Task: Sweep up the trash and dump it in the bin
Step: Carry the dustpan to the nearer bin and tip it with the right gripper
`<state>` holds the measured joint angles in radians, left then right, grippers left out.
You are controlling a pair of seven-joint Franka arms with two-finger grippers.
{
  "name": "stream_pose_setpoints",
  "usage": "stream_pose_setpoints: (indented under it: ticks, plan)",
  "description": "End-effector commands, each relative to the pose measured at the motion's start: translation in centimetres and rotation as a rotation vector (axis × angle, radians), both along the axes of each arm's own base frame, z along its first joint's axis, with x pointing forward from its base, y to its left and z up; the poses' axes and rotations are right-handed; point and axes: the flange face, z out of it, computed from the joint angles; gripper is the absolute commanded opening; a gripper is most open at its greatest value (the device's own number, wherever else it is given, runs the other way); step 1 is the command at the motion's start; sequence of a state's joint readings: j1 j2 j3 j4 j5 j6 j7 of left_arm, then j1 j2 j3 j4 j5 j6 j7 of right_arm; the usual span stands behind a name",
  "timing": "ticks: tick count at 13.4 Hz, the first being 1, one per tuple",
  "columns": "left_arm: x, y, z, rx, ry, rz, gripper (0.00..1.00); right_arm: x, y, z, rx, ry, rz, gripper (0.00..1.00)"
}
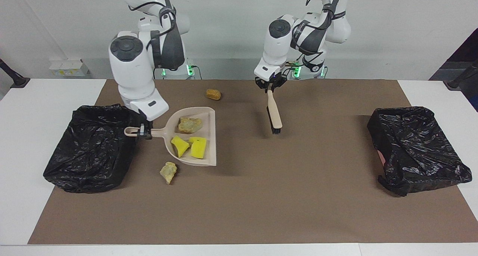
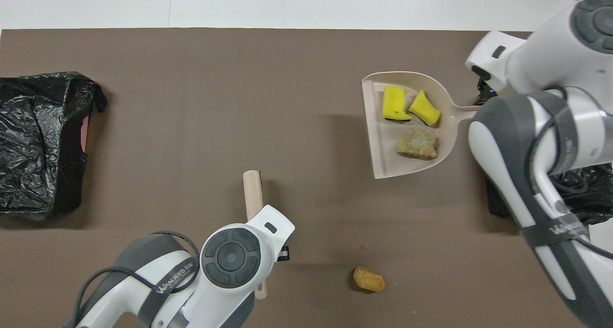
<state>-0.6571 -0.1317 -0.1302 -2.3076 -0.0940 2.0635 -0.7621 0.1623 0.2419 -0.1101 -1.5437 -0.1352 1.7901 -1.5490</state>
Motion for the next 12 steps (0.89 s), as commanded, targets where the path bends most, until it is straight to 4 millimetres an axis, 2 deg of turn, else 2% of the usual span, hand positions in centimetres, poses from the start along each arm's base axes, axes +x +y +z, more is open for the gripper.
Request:
stream_pose_setpoints:
  ticks: [1, 4, 7, 9, 11, 12]
  plan:
    - [-2.0, -0.6, -0.9, -0.006, -0.031, 0.018, 0.00, -1.6, -7.9, 1.7, 0.009, 0.033, -0.001, 0.00]
    - [-2.9, -2.6, -2.2, -0.035, -0.047, 0.027, 0.00, -2.9, -18.5, 2.0, -0.018, 0.015, -0.047, 0.00]
    - [-3.2, -2.9, -3.1, -0.043, -0.055, 0.016, 0.00, -4.0, -25.9, 3.0, -0.134, -0.061, -0.047, 0.00]
    - [-3.1, -2.1, -3.8, -0.036, -0.045, -0.021, 0.00, -4.2, -28.1, 3.2, -0.261, -0.086, -0.038, 0.00]
    - [-3.0, -2.0, -3.8, -0.046, -0.038, -0.030, 0.00, -4.1, -28.7, 2.1, -0.407, -0.085, -0.046, 0.00]
    - [-3.1, -2.0, -3.9, -0.049, -0.030, -0.025, 0.00, -4.1, -28.3, 1.5, -0.470, -0.075, -0.066, 0.00]
